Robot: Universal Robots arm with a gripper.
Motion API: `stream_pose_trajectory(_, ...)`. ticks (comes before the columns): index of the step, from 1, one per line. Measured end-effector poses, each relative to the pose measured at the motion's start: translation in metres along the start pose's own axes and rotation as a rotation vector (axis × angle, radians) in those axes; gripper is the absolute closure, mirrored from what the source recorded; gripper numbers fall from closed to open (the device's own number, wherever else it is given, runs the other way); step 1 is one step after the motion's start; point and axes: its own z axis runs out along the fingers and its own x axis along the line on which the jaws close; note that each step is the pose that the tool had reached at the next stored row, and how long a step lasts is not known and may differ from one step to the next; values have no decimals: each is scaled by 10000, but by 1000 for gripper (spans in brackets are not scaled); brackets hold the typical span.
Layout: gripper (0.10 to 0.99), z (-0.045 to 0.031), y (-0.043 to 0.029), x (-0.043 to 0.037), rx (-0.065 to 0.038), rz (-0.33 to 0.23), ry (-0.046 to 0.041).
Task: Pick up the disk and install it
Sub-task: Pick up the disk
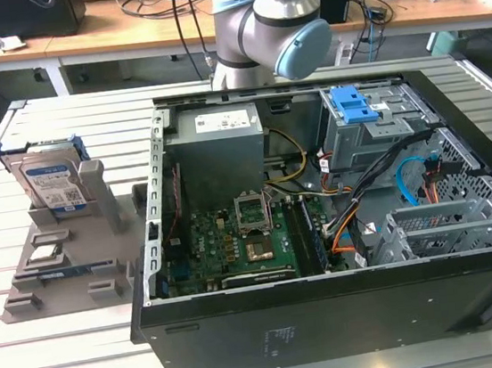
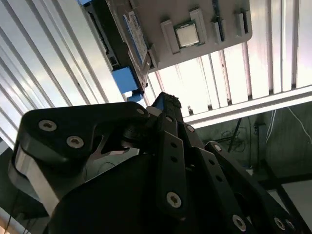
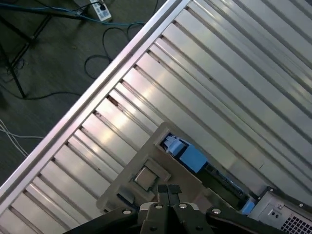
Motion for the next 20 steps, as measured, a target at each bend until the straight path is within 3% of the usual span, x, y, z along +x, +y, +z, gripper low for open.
stream_pose_trajectory(9,980,0,0,0,-49,-2076,94)
stream_pose_trajectory(20,980,0,0,0,-88,-3738,168)
